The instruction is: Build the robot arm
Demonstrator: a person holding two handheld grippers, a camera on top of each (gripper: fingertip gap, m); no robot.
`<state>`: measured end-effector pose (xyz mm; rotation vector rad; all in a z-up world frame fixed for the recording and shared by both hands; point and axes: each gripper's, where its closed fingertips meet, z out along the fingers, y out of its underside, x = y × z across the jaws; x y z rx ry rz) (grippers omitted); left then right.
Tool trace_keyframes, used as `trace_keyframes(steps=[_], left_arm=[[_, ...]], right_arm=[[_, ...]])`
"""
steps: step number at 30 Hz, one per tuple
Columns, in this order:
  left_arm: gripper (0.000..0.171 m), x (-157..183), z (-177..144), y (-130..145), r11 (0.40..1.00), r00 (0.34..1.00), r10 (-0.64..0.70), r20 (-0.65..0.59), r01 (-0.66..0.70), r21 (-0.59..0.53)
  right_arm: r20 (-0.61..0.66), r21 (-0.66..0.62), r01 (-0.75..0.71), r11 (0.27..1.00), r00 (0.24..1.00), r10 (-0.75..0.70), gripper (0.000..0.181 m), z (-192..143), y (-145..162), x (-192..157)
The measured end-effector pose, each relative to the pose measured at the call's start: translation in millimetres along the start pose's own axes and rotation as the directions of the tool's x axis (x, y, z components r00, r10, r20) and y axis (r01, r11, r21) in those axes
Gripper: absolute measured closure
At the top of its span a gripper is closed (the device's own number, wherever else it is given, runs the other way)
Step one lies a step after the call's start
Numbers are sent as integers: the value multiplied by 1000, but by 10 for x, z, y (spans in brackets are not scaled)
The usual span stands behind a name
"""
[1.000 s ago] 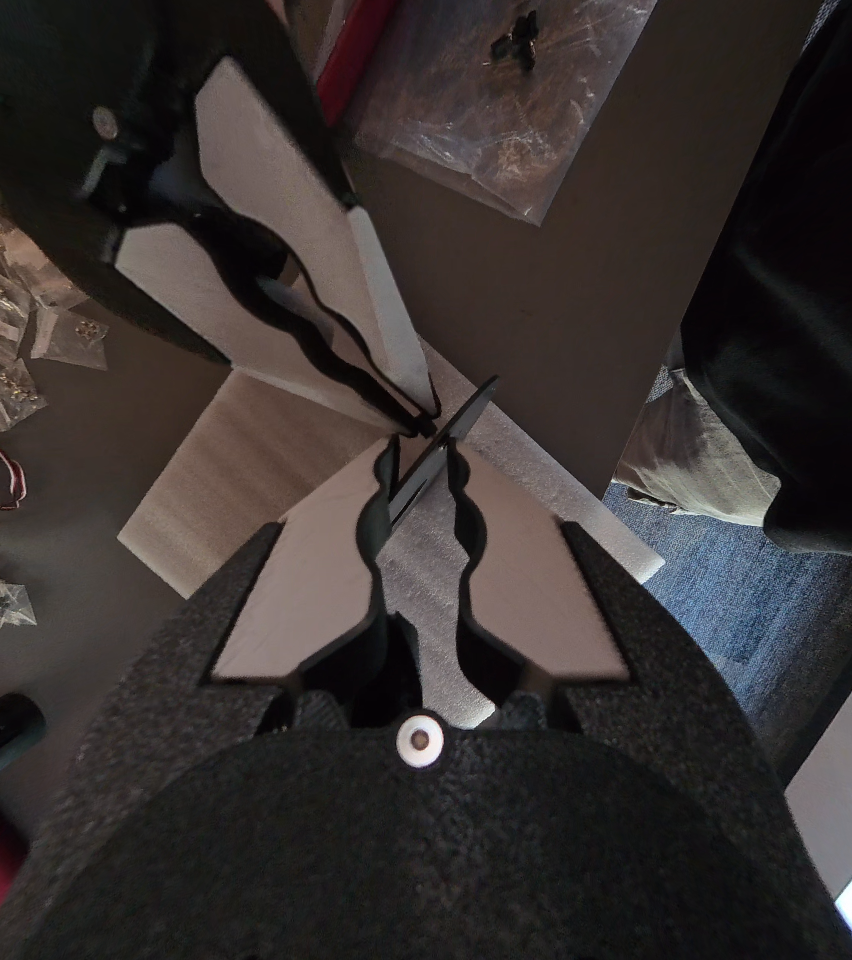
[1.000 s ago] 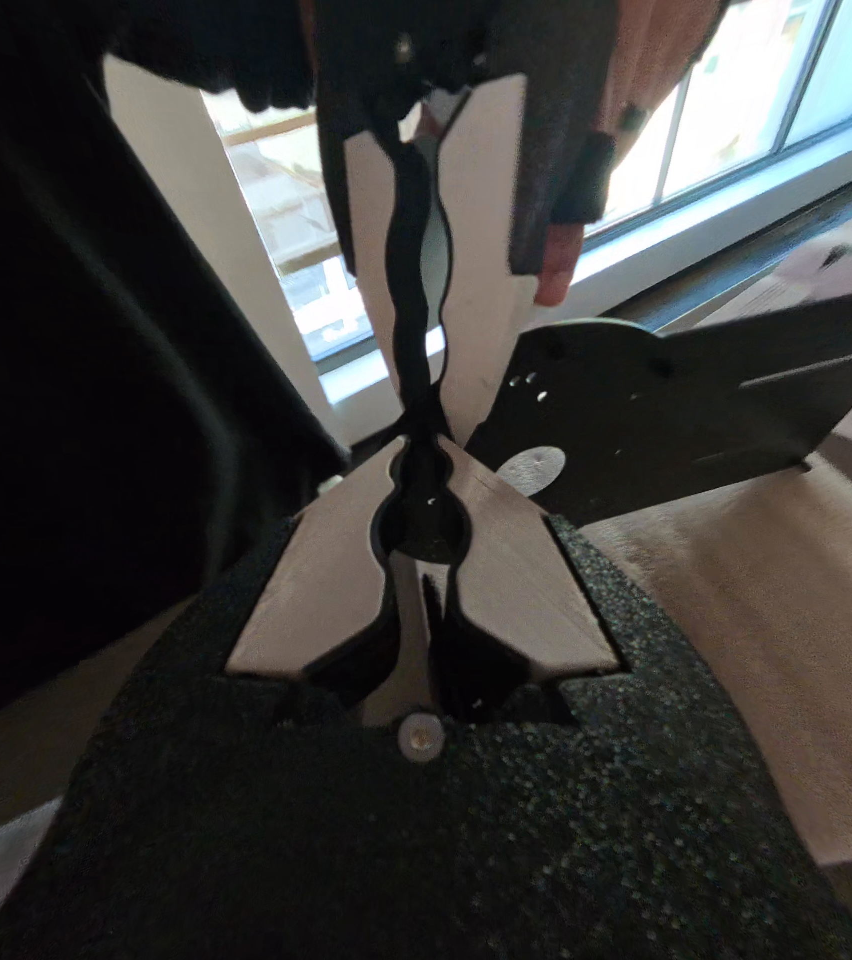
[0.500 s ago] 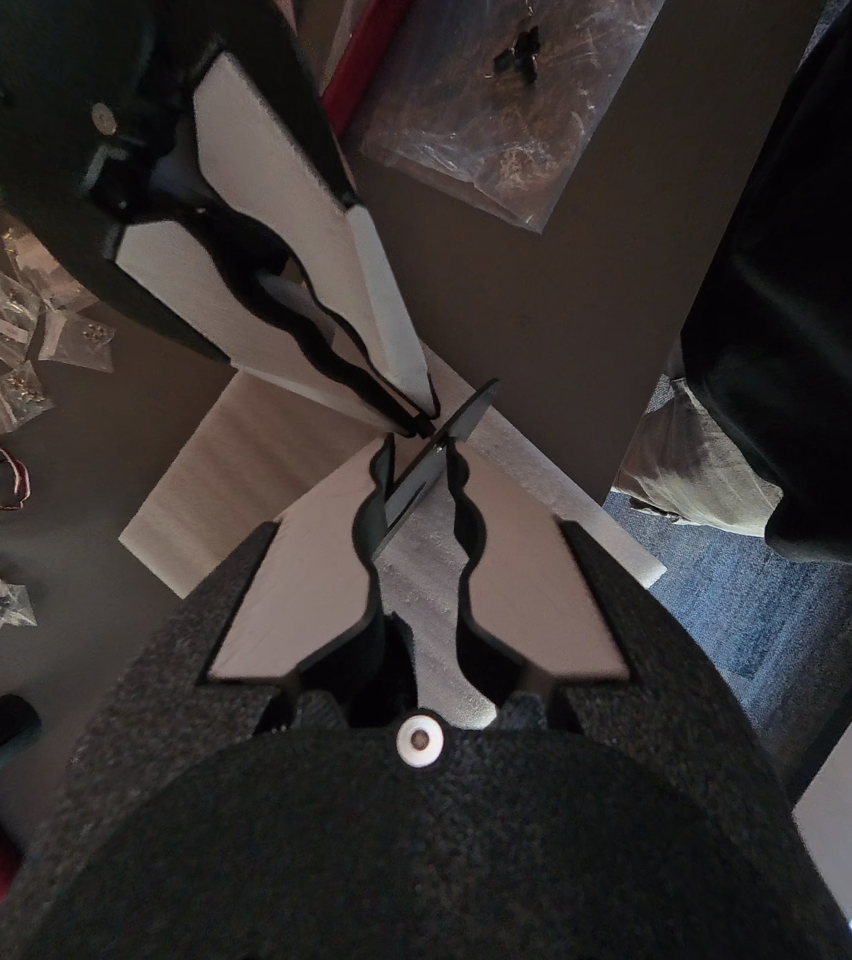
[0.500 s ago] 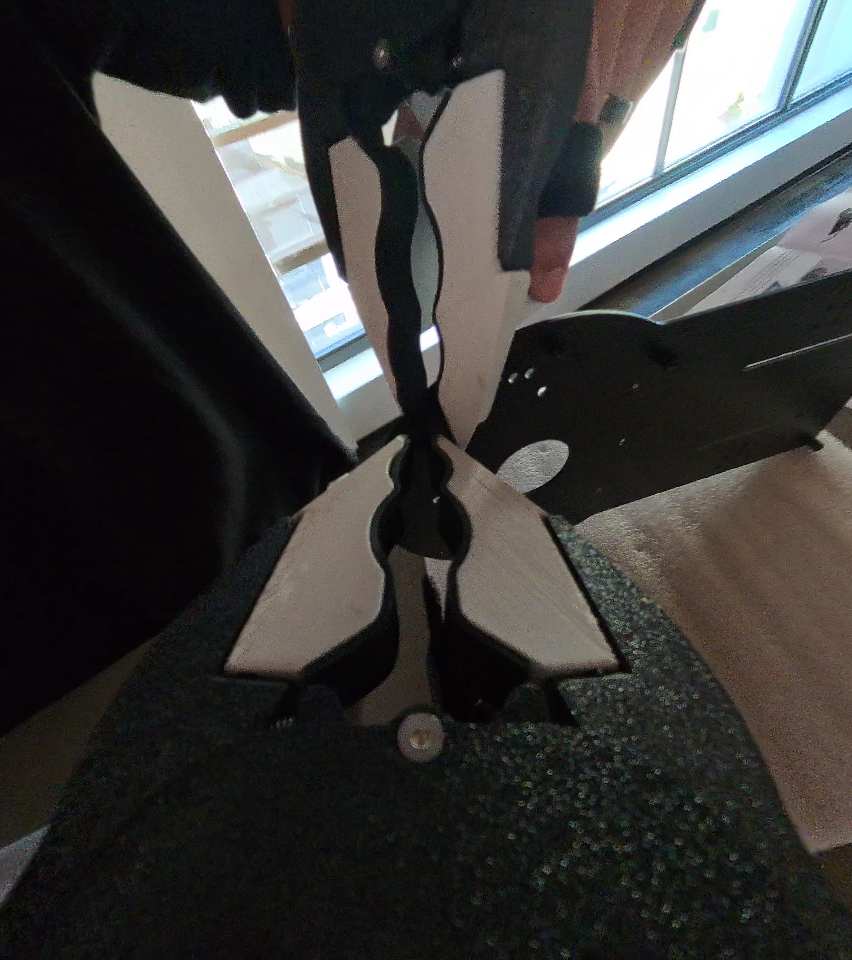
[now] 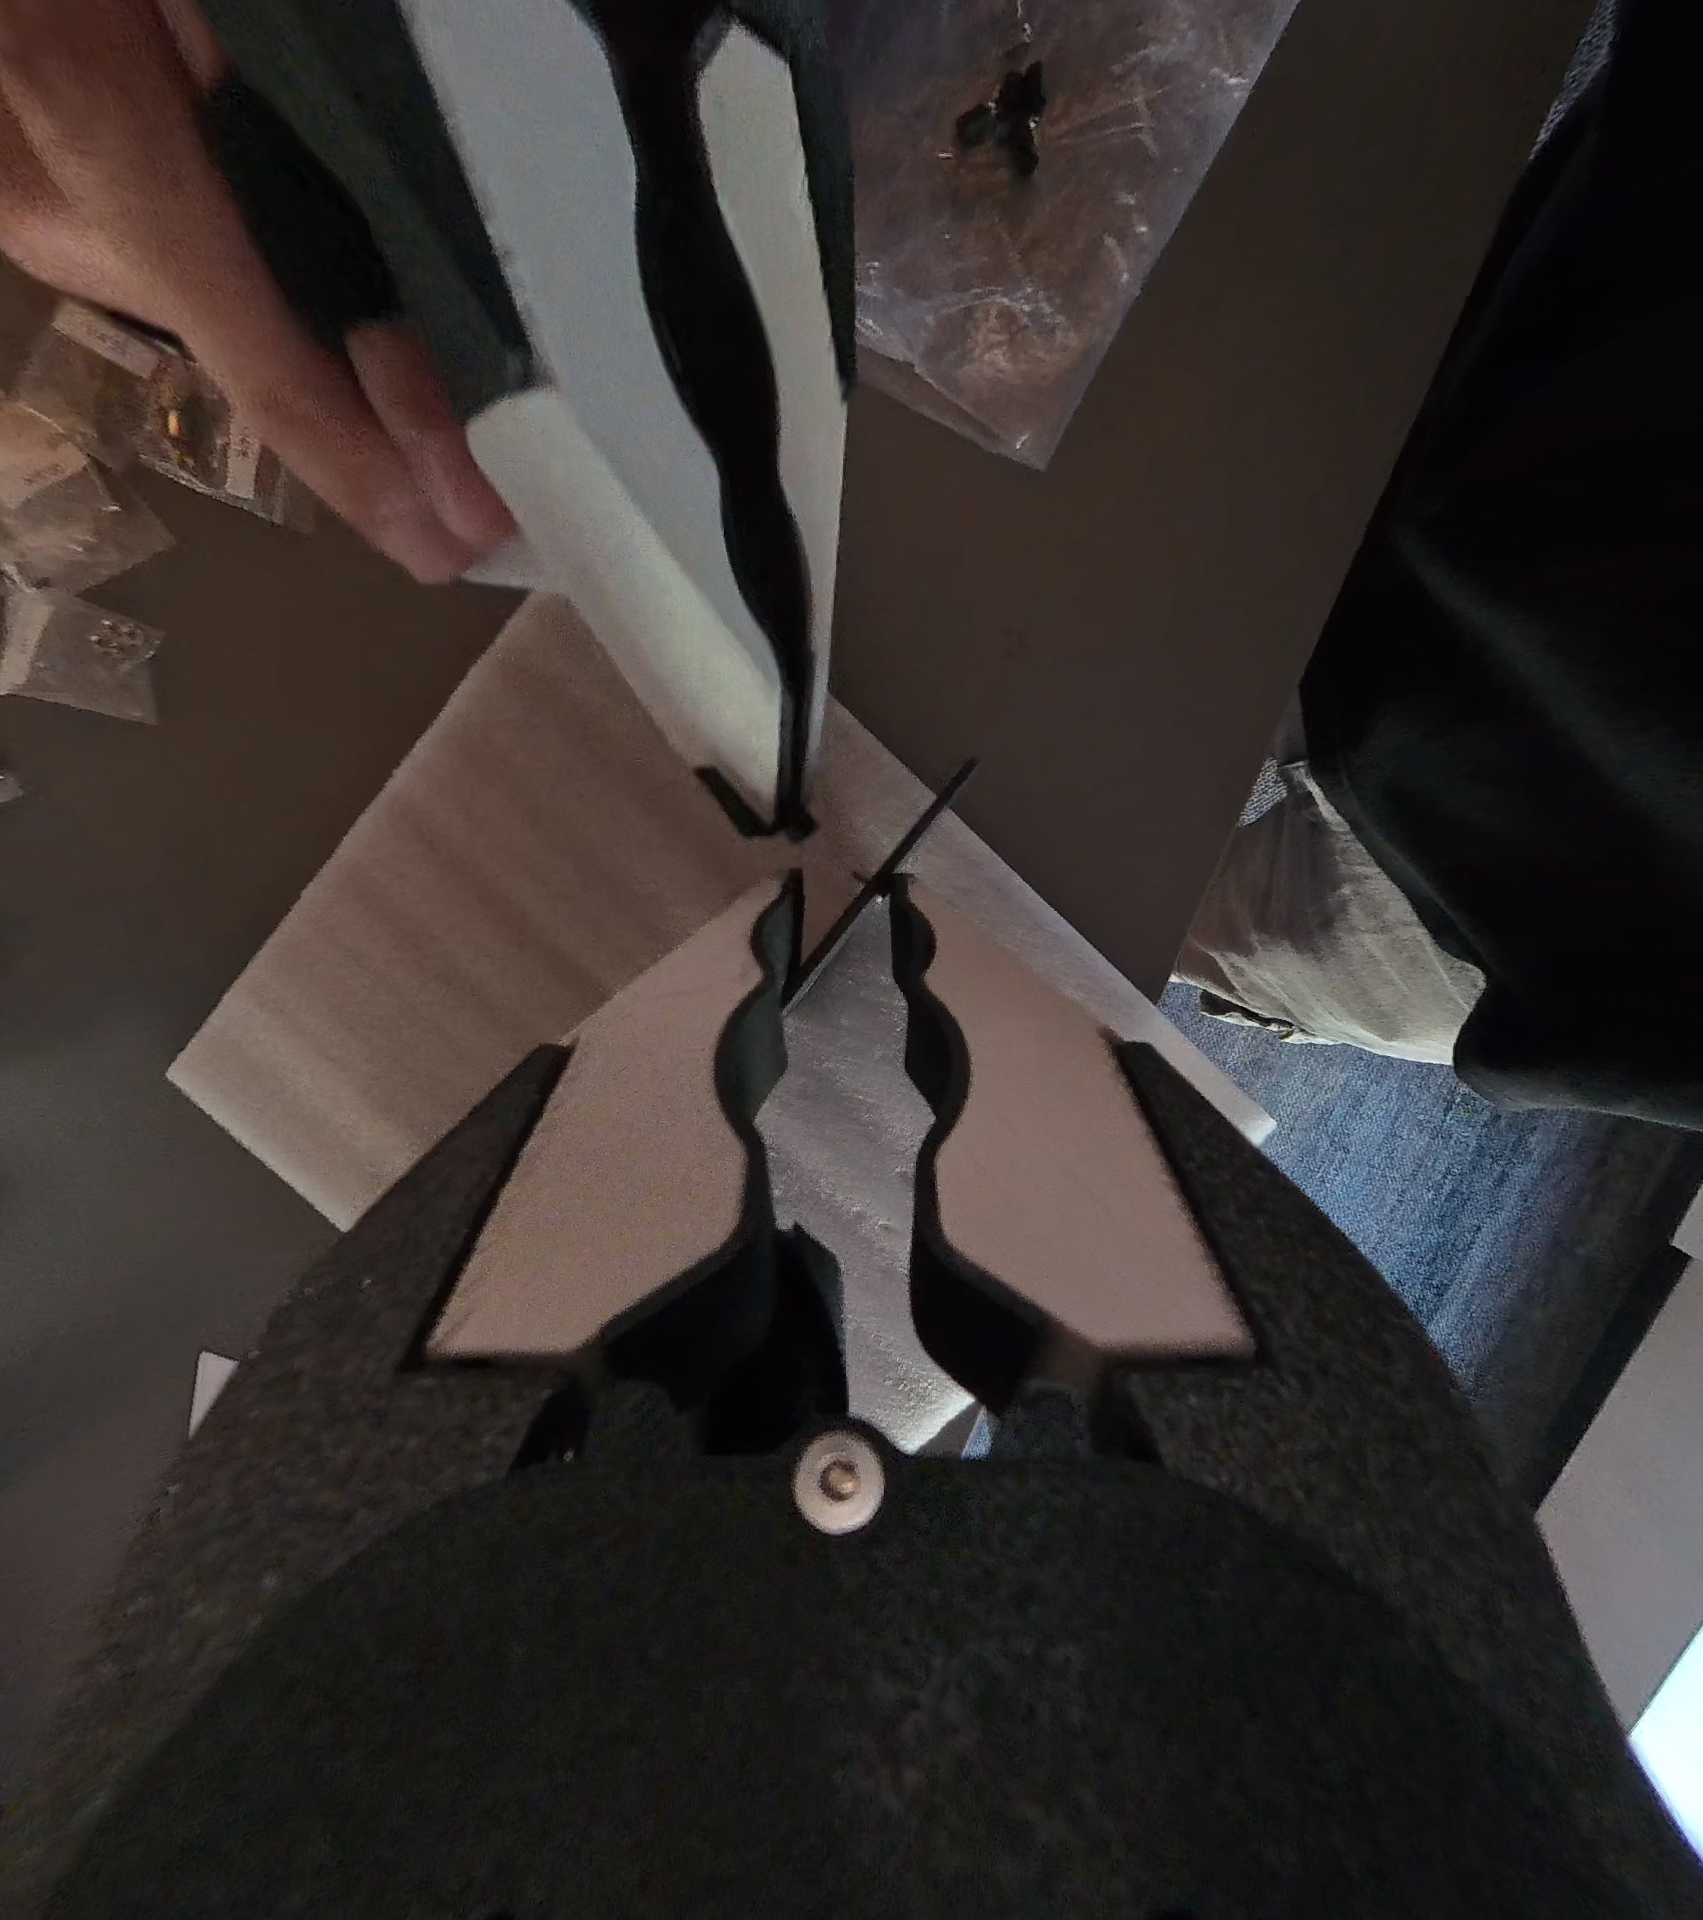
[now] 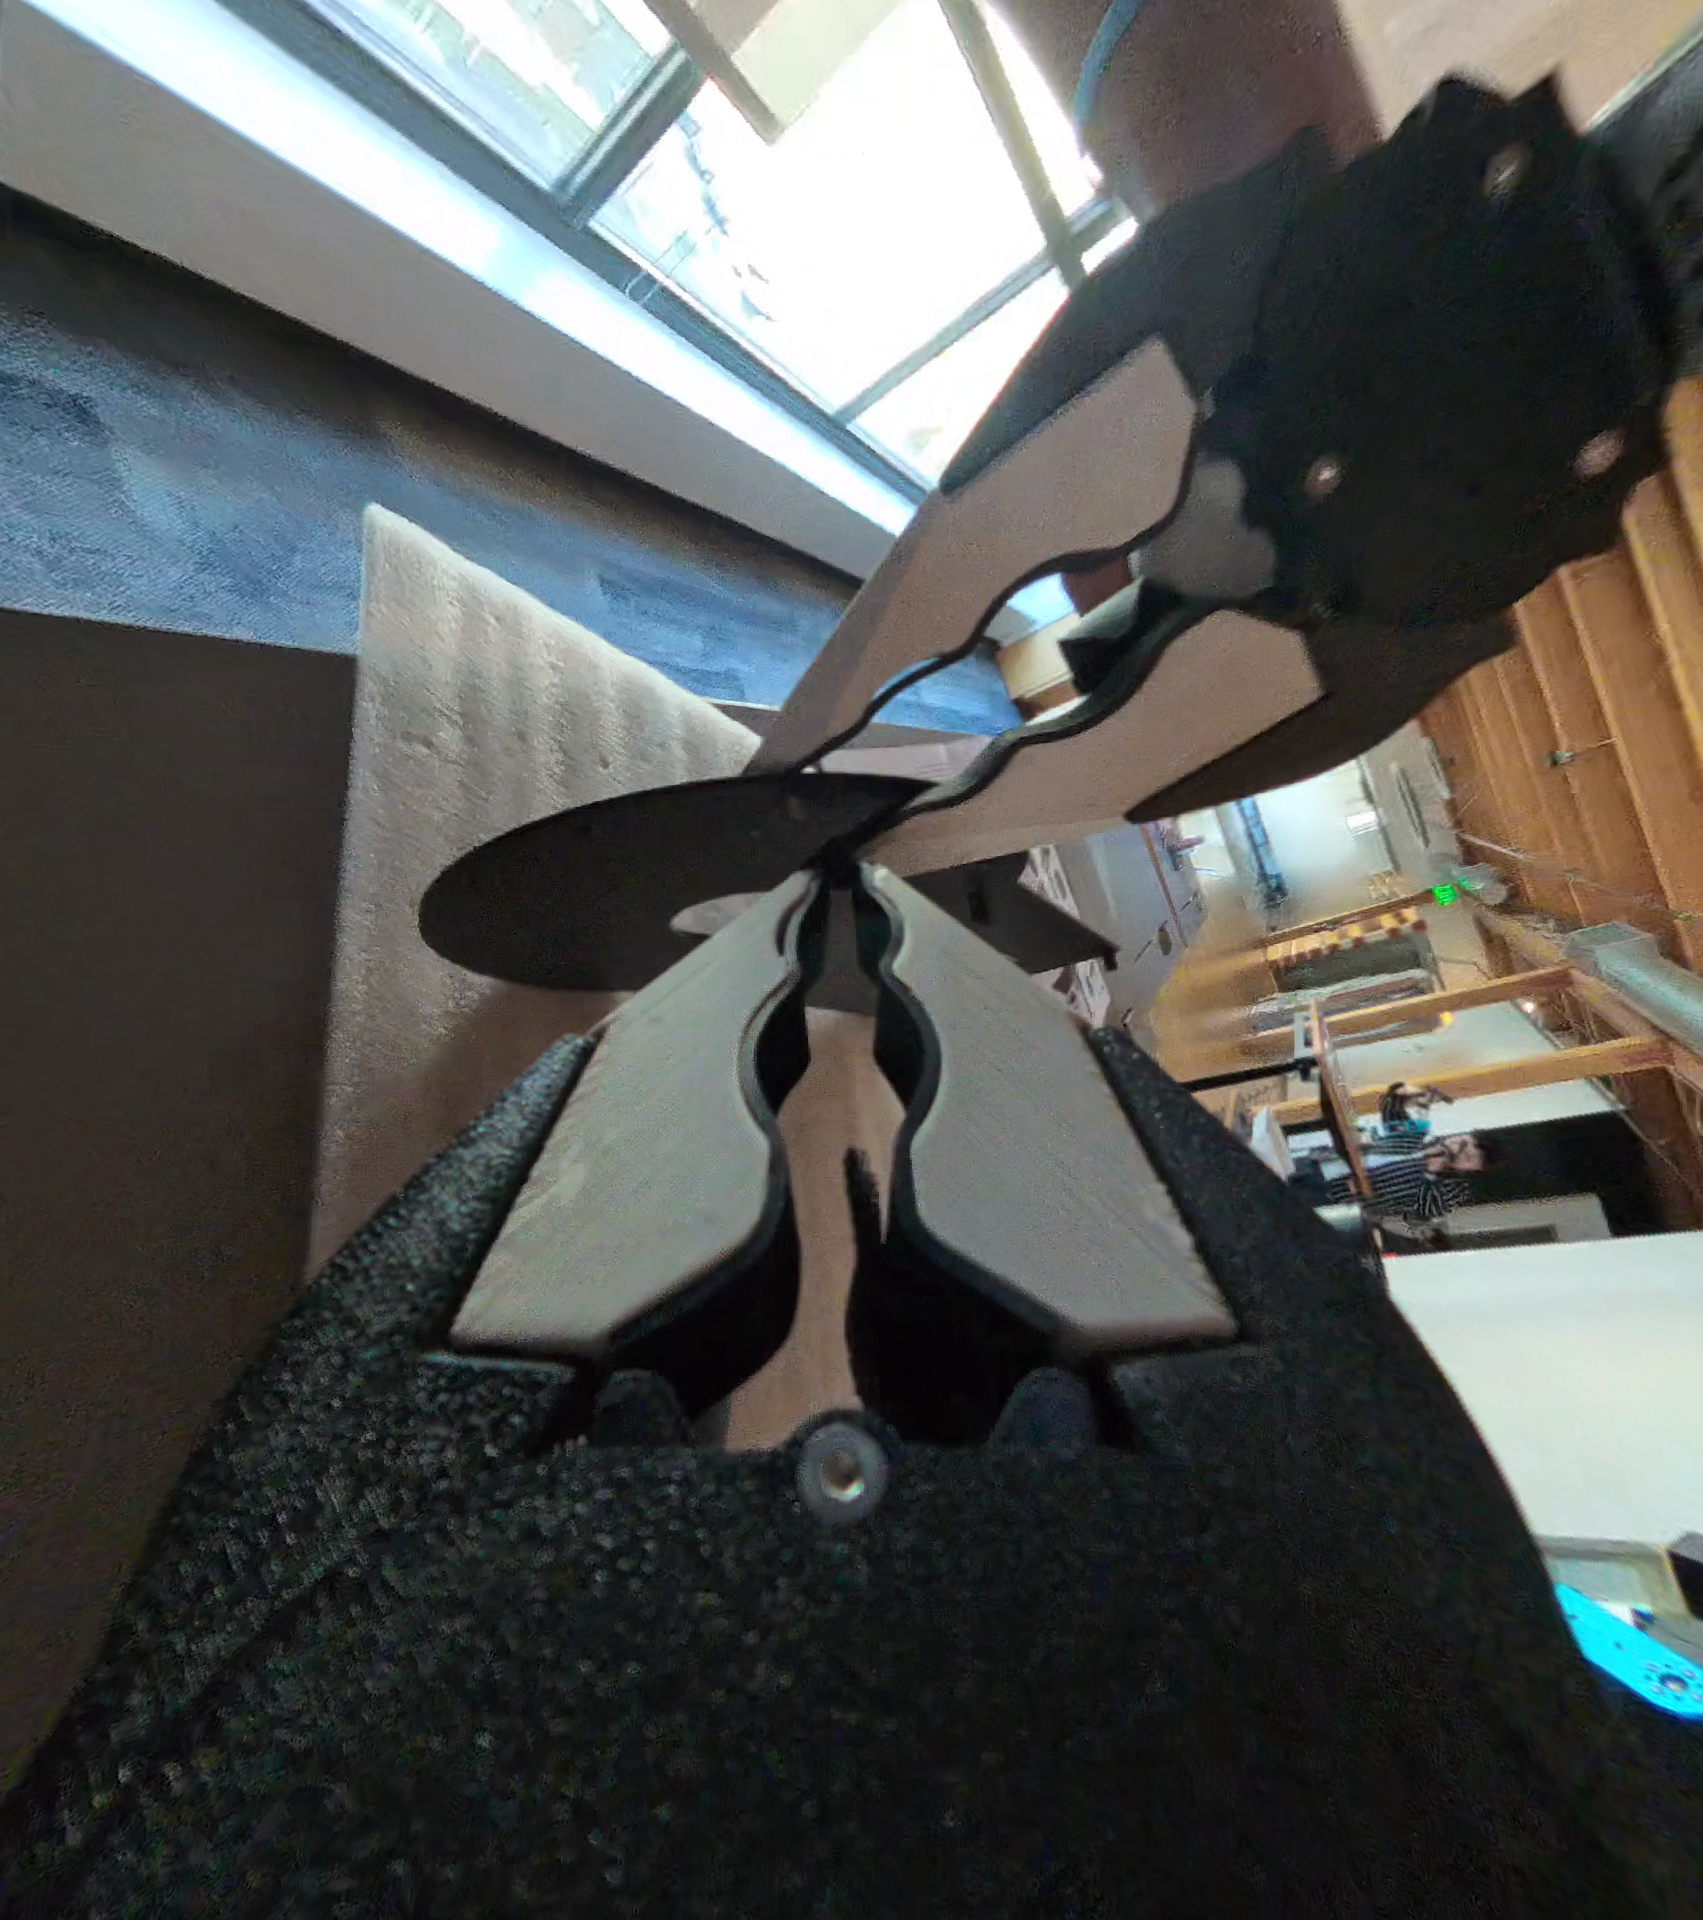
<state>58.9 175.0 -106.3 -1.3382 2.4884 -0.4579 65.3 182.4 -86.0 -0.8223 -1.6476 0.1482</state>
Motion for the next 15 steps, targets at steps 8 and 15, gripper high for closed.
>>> trace_keyframes(steps=[8, 15], left_arm=[[155, -29, 16, -20, 1000, 1000, 8, 9, -8, -1], [155, -34, 17, -23, 1000, 1000, 1, 5, -1, 4]], right_arm=[[163, 44, -446, 894, 886, 434, 177, -100, -61, -39], [99, -23, -141, 990, 985, 143, 177, 32, -16, -80]])
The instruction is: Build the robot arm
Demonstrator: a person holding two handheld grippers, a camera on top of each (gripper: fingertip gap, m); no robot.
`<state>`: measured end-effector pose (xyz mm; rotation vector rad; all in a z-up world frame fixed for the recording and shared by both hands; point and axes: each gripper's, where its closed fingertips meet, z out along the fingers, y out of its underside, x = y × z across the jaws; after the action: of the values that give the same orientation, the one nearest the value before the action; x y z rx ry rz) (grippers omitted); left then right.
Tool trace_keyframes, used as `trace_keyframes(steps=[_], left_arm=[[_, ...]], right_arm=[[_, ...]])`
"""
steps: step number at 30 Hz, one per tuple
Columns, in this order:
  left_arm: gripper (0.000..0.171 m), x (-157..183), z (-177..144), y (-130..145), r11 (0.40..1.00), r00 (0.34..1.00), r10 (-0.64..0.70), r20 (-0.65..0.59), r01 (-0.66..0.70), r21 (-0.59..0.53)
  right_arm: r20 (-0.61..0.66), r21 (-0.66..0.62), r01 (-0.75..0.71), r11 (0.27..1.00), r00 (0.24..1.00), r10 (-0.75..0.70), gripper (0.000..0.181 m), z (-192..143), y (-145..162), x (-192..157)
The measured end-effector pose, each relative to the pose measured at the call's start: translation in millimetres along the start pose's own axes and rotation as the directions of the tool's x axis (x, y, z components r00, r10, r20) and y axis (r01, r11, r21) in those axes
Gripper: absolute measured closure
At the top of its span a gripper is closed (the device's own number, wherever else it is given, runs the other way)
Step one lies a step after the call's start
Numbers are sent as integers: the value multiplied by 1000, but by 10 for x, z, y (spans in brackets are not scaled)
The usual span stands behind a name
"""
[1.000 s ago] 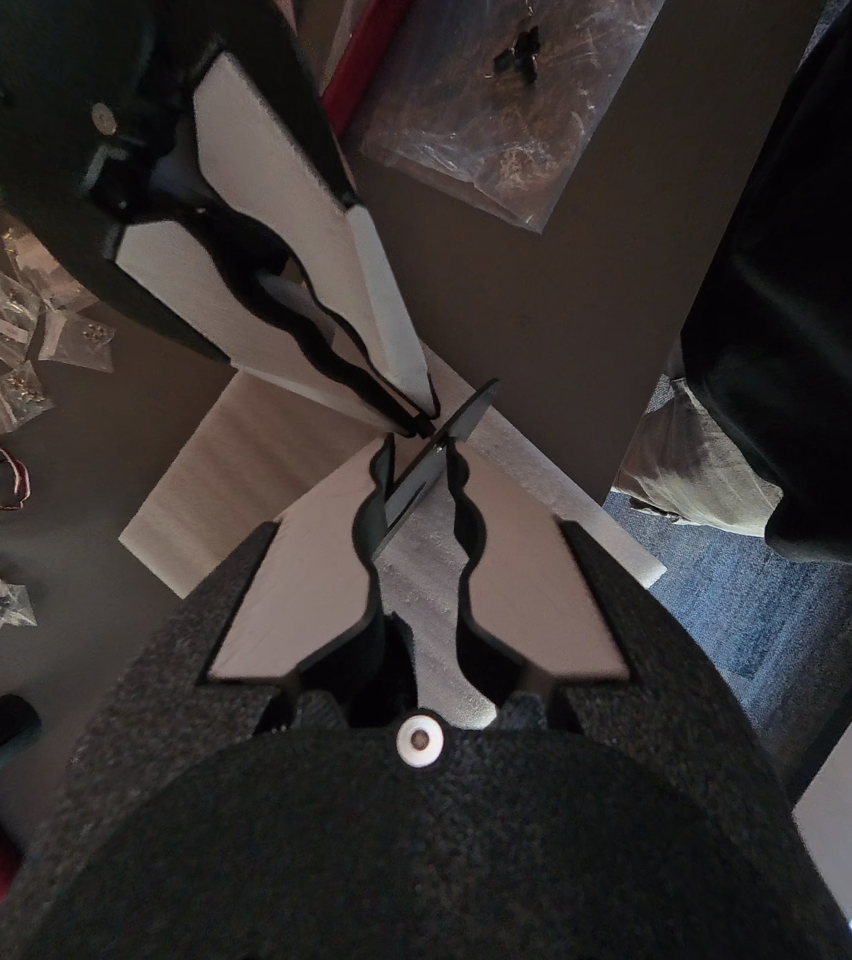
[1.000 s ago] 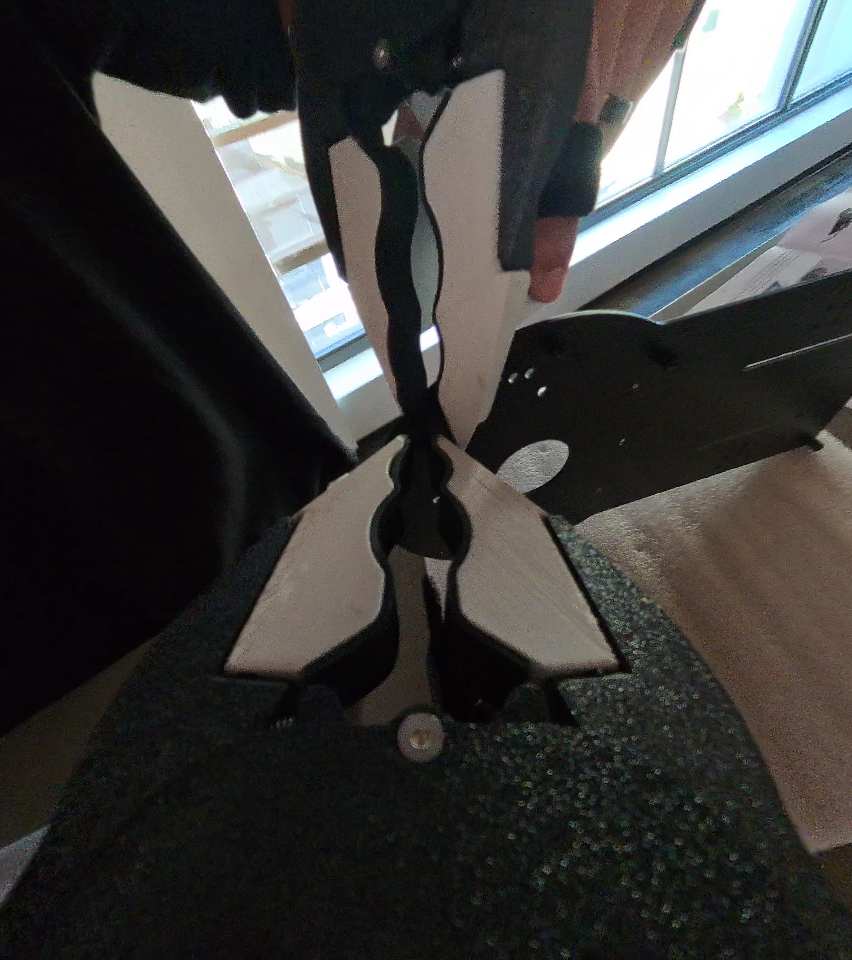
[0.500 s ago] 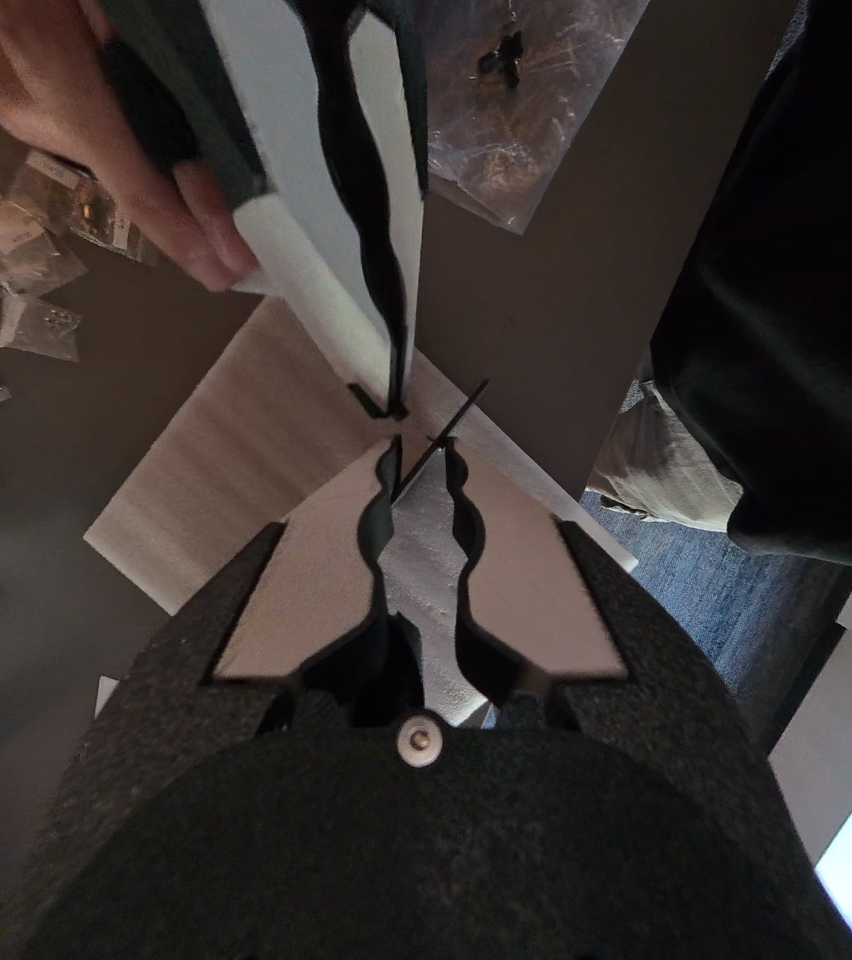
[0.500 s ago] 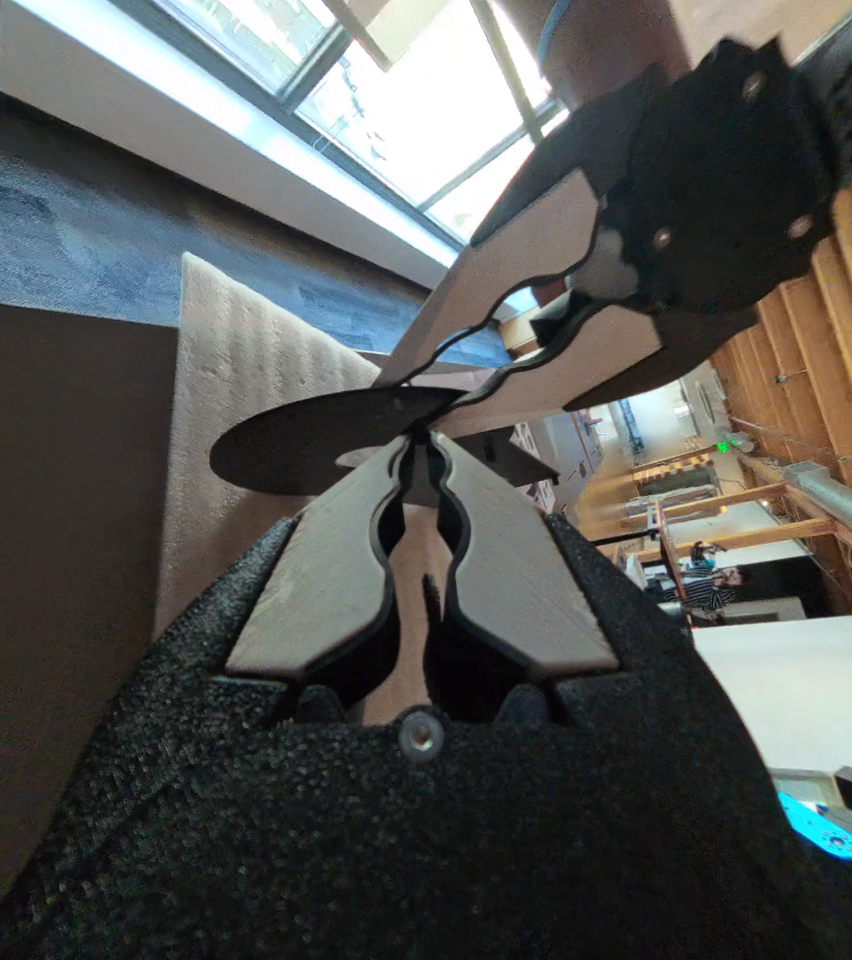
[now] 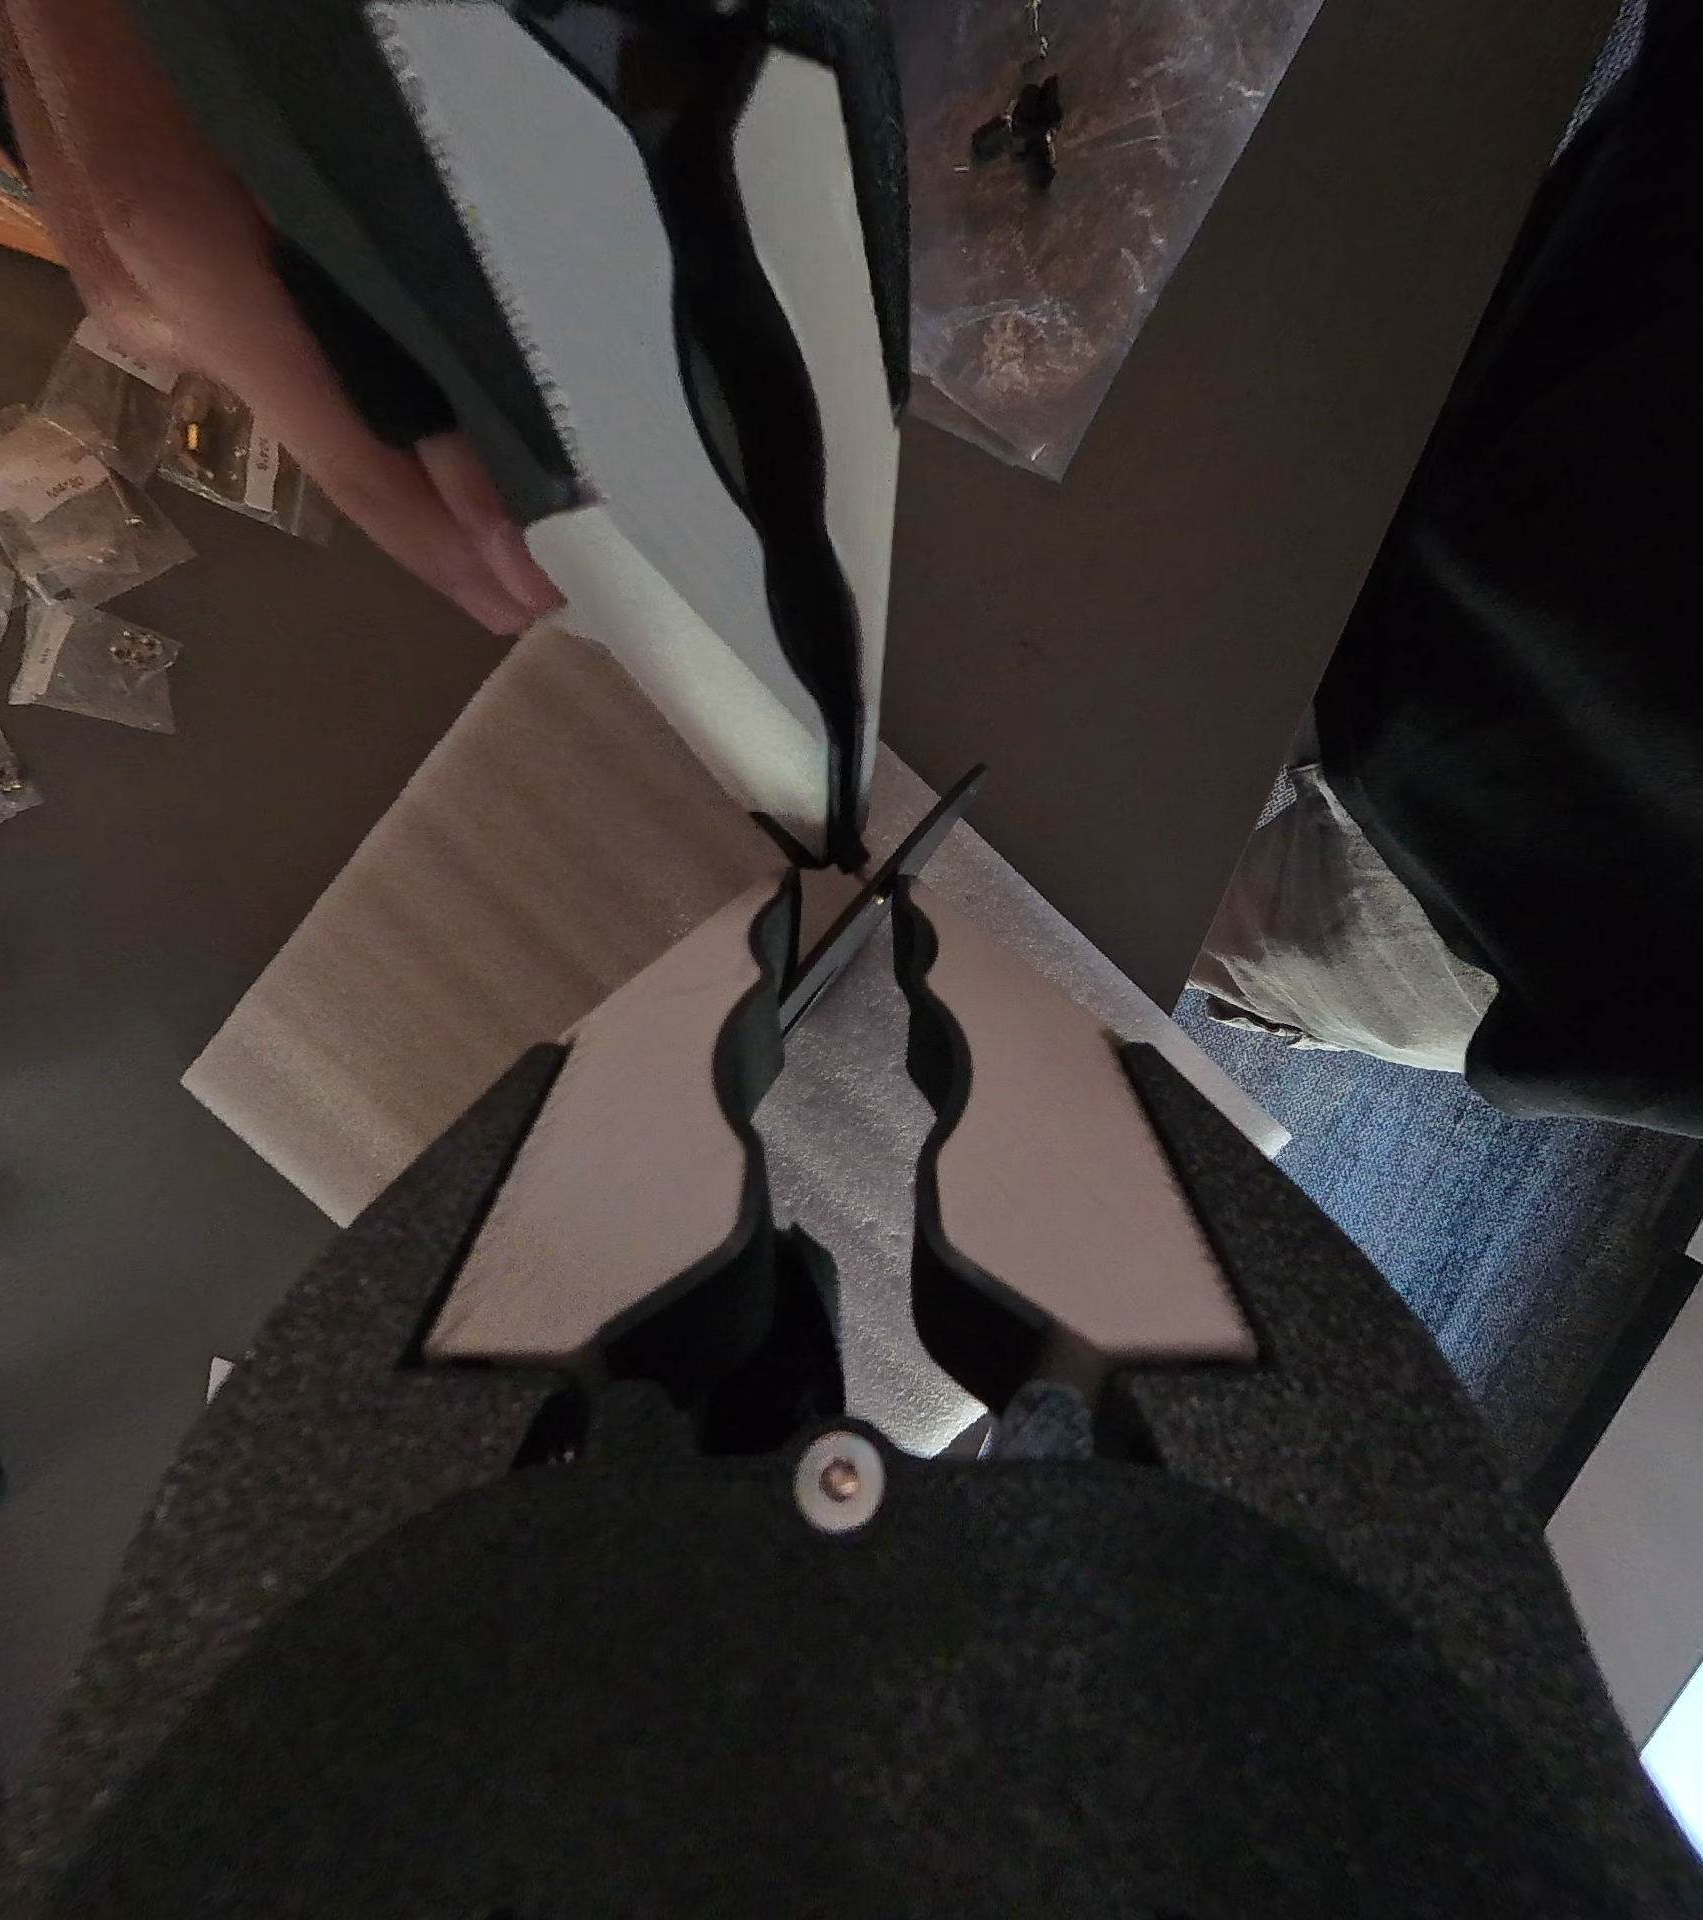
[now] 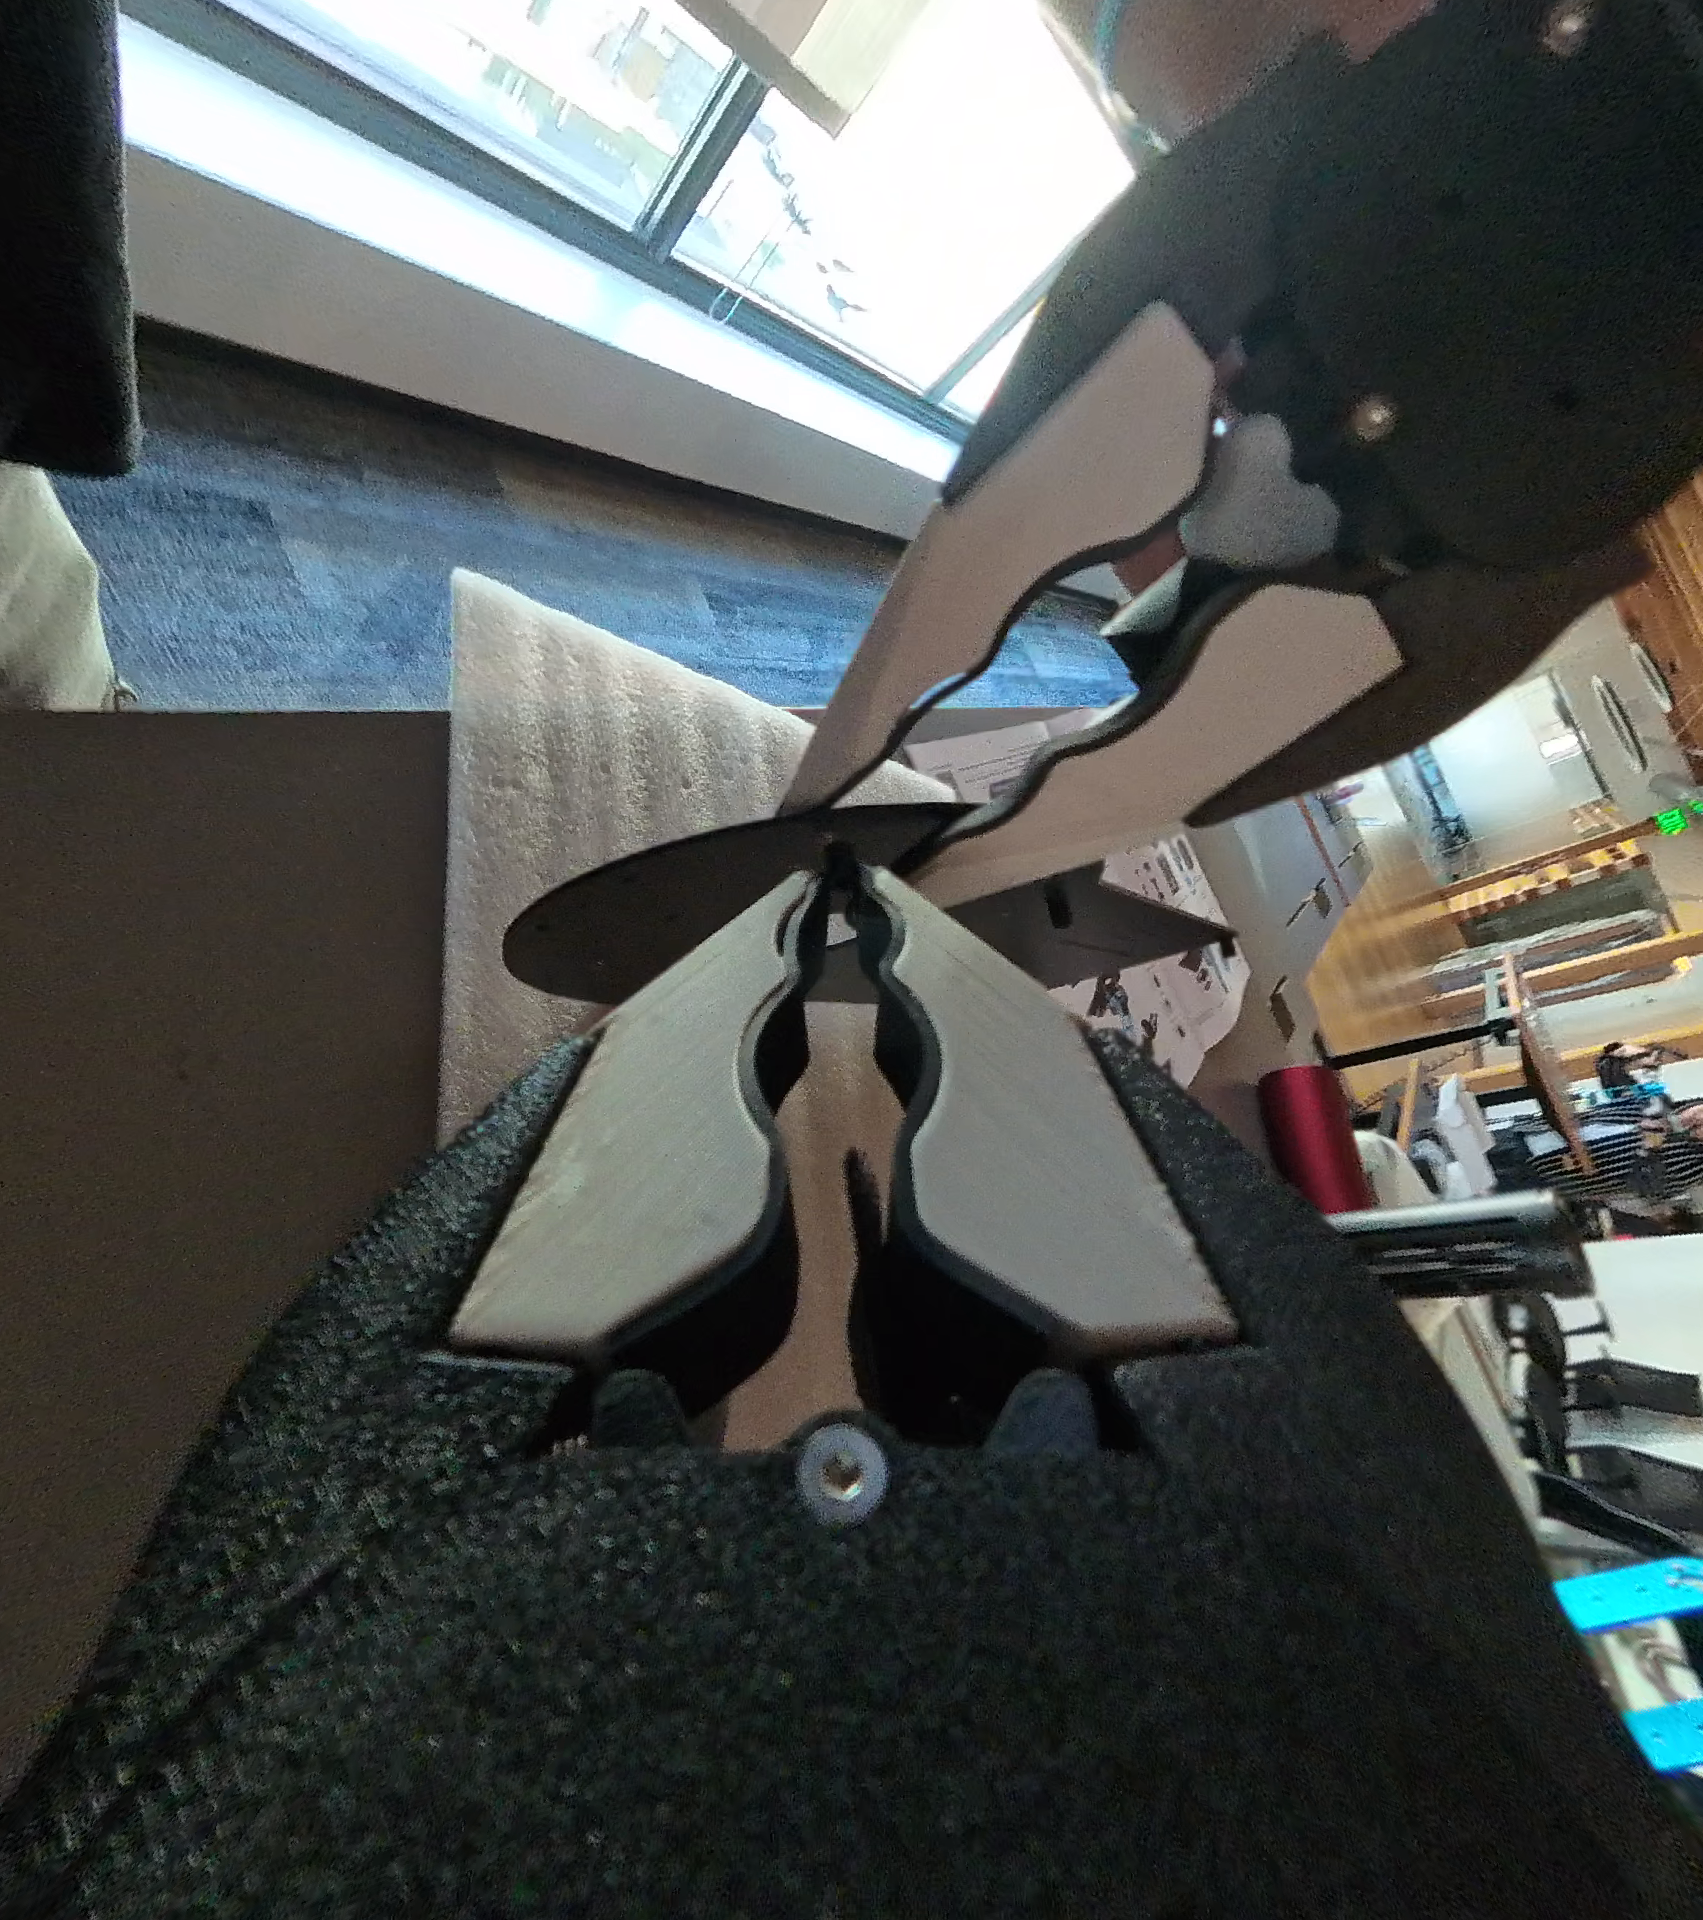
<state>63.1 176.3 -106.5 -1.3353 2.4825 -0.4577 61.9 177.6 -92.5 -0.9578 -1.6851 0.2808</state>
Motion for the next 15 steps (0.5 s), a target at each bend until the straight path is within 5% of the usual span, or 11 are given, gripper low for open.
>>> trace_keyframes(steps=[11, 15], left_arm=[[155, 2, 0, 0, 1000, 1000, -5, -10, 5, -5], [155, -2, 3, -4, 1000, 1000, -1, -10, 1, -4]], right_arm=[[-6, -27, 128, 991, 992, -128, 177, 26, 3, -5], [107, 73, -191, 979, 977, 182, 177, 19, -11, -16]])
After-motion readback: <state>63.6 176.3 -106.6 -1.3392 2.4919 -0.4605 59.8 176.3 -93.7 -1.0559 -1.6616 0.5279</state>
